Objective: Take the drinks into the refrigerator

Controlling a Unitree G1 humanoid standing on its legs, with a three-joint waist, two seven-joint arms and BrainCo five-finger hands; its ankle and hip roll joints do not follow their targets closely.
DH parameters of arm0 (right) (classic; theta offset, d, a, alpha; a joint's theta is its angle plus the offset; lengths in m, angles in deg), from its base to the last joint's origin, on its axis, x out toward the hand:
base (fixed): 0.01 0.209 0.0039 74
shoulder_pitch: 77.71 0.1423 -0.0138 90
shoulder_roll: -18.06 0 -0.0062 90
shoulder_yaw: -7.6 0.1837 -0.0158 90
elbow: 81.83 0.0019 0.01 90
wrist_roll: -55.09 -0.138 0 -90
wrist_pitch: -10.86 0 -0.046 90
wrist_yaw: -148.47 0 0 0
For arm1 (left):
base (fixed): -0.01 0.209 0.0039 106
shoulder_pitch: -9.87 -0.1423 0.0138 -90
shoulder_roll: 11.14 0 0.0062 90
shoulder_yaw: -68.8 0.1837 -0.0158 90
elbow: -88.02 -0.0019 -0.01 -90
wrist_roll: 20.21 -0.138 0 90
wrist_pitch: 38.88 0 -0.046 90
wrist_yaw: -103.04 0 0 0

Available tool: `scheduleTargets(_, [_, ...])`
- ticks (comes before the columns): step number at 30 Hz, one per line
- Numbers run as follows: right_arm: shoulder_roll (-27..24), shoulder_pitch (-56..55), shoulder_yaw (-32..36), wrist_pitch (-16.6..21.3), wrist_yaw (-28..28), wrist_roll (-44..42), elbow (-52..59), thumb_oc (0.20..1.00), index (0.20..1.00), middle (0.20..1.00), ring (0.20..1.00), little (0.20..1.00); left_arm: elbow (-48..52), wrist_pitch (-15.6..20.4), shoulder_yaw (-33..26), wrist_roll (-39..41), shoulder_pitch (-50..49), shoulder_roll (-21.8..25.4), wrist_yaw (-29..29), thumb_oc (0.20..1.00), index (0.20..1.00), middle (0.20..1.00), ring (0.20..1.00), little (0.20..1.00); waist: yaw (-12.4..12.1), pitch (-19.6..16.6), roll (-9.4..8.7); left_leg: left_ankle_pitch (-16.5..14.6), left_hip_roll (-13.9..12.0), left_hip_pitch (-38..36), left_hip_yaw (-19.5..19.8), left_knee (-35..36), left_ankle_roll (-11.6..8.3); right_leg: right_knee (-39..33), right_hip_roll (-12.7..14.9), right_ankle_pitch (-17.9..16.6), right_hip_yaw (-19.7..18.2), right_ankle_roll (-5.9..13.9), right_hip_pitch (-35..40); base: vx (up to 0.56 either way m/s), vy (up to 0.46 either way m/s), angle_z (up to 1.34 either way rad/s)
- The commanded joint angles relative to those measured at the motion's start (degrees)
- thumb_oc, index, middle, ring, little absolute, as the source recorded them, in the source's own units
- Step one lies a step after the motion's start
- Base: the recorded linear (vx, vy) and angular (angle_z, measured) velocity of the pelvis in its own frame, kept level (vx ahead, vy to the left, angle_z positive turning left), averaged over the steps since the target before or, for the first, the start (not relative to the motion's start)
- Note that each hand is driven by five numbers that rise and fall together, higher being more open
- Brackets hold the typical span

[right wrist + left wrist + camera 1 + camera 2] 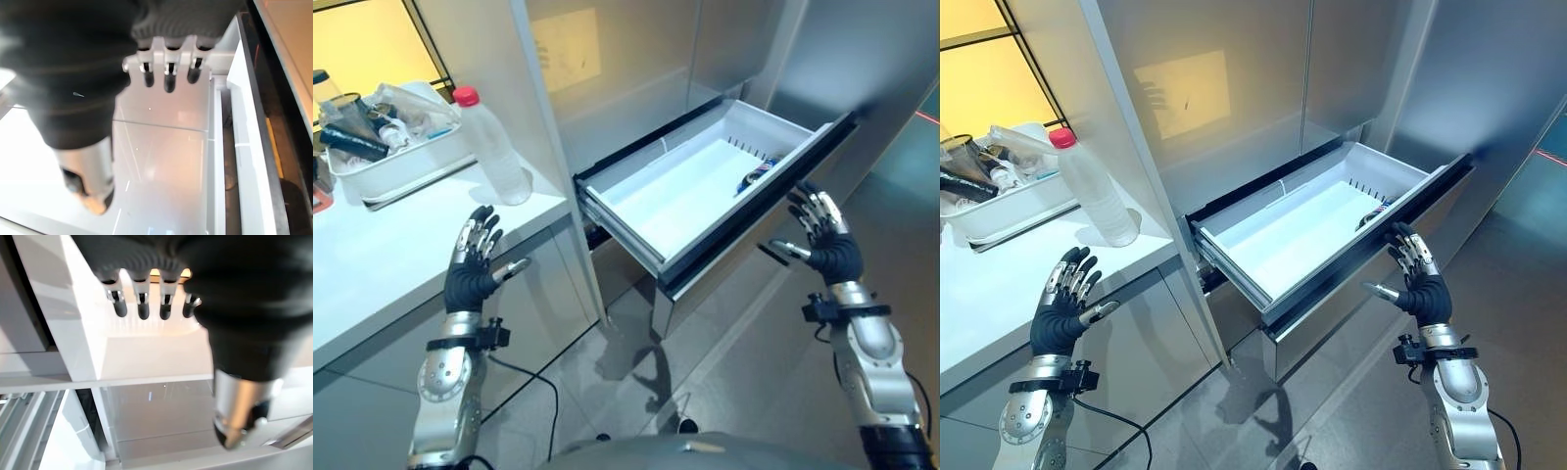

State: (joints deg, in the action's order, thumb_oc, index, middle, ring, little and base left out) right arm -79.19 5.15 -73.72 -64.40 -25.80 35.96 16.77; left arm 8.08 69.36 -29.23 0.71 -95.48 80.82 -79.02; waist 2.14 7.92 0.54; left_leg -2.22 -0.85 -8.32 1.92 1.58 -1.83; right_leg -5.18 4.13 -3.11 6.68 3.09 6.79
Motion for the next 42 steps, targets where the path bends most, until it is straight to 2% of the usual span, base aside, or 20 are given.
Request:
scheduleTargets(1, [-0.3,2.1,1.6,2.3,0.3,0.3,1.7,1.0,1.0,1.0,1.0,1.0,0.8,2.5,-3.1,-0.8,0.6,2.2,0.6,1.0,1.0,1.0,1.0,1.0,-0.2,-1.3,-2.1,-4.2,2.0,3.5,0.8,-3.8,2.29,7.0,1.2,10.8,2.3,1.14,-0.1,0.0,0.0,0.0])
scheduleTargets(5, [0.1,1.8,1.4,2.3,0.4,0.3,1.8,1.0,1.0,1.0,1.0,1.0,0.7,2.3,-2.8,1.9,0.8,1.5,-0.4,1.0,1.0,1.0,1.0,1.0,-0.1,-1.2,-2.09,-4.6,1.9,3.2,0.9,-3.7,2.27,6.9,1.1,11.2,2.3,1.14,0.0,-0.01,0.0,0.0])
scheduleTargets(13, [0.4,1.3,1.8,2.0,0.6,0.1,1.2,1.0,1.0,1.0,1.0,1.0,-1.3,2.5,-4.3,-1.0,0.8,1.8,1.4,1.0,1.0,1.0,1.0,1.0,-0.2,-1.1,-2.18,-4.1,1.9,3.4,0.8,-3.7,2.35,6.5,1.2,10.6,2.0,1.17,0.0,0.0,0.0,0.0])
scheduleTargets(27, [-0.3,1.6,1.6,0.9,1.5,-0.4,0.9,1.0,1.0,1.0,1.0,1.0,-7.7,1.8,-7.9,-1.4,3.9,2.7,5.0,1.0,1.0,1.0,1.0,1.0,0.3,-1.4,-1.85,-4.0,1.8,2.4,0.2,-2.9,2.27,5.4,1.1,10.1,1.3,1.18,0.9,0.0,0.002,0.0])
scheduleTargets(35, [-1.1,2.6,0.6,0.2,2.2,-0.7,0.0,1.0,1.0,1.0,1.0,1.0,-15.9,0.7,-8.8,-0.4,8.5,4.9,7.8,1.0,1.0,1.0,1.0,1.0,0.9,-1.7,-1.65,-4.1,1.5,1.4,-0.5,-2.5,2.1,5.1,0.9,10.1,0.5,1.16,1.4,0.02,0.01,-0.06])
scheduleTargets(38, [-1.2,3.5,-0.8,0.0,2.4,-1.2,-0.1,1.0,1.0,1.0,1.0,1.0,-21.0,0.2,-8.9,-2.4,12.8,8.6,10.8,1.0,1.0,1.0,1.0,1.0,1.8,-2.0,-1.54,-4.1,1.2,0.8,-1.1,-2.2,1.88,5.3,0.8,10.1,0.1,1.18,1.5,0.03,0.006,-0.07])
scheduleTargets(42, [-1.7,4.0,-2.0,-0.3,2.8,-1.7,0.1,1.0,1.0,1.0,1.0,1.0,-25.3,-0.5,-8.0,-1.4,16.7,10.8,11.7,1.0,1.0,1.0,1.0,1.0,2.5,-2.1,-1.52,-4.1,1.1,0.3,-1.5,-2.0,1.74,5.7,0.6,10.3,-0.3,1.23,1.5,0.03,0.01,-0.03])
